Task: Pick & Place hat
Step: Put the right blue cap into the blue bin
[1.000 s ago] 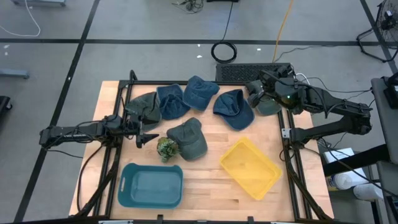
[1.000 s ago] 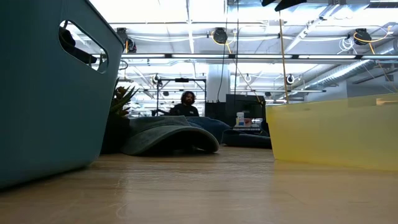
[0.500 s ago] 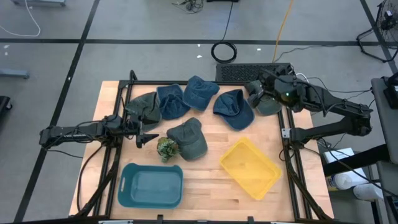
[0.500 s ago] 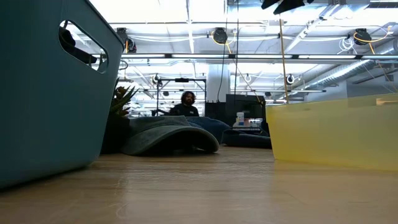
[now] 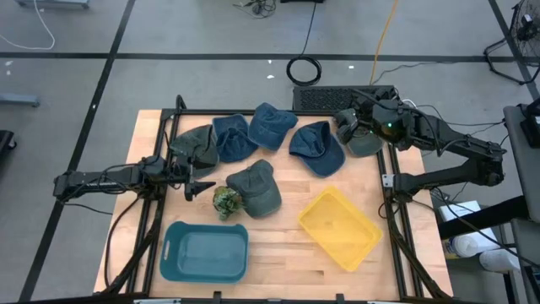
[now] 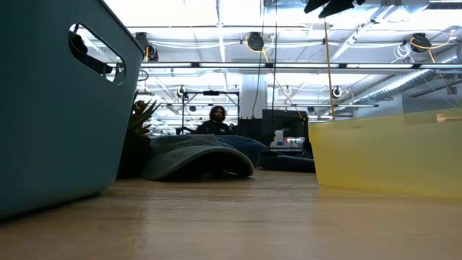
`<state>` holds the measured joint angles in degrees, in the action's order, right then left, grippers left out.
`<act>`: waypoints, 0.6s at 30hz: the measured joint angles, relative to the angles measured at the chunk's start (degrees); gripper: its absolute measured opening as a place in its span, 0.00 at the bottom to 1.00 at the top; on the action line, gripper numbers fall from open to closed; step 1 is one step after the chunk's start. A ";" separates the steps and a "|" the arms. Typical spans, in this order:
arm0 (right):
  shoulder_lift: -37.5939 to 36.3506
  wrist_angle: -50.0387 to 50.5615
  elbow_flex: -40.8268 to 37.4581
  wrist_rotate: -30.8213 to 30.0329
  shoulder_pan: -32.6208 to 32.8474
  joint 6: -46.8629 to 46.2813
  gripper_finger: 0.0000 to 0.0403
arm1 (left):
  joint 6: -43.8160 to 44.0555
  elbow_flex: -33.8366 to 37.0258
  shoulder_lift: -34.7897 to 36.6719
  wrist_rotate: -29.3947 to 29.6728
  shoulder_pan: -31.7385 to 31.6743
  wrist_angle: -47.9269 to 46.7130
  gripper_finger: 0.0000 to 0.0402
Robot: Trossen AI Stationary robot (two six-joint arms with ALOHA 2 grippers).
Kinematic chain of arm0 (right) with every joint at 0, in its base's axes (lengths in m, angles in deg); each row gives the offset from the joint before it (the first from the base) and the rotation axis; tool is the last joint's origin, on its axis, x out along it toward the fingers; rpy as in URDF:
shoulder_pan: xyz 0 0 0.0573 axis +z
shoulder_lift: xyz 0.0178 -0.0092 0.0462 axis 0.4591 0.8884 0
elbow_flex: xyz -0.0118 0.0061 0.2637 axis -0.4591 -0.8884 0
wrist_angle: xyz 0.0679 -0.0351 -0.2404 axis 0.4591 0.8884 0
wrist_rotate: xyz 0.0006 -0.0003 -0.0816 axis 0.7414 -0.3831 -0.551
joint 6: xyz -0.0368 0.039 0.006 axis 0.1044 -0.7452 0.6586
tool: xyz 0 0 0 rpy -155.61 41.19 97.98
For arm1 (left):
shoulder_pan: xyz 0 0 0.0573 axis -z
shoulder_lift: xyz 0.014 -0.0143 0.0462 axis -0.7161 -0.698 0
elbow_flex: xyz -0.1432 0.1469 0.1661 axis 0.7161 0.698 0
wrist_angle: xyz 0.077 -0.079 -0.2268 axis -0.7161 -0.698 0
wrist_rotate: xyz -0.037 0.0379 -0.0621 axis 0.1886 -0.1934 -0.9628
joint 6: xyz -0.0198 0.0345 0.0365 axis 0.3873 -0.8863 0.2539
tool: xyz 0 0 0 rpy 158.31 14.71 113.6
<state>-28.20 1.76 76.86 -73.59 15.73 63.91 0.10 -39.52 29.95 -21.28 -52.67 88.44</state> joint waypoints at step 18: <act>-0.22 0.17 0.00 0.02 0.00 0.00 0.86 | 0.01 0.00 -0.02 0.00 0.01 0.01 0.99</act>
<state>-28.42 1.93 76.86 -73.57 15.73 63.91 0.11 -39.52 29.94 -21.28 -52.66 88.46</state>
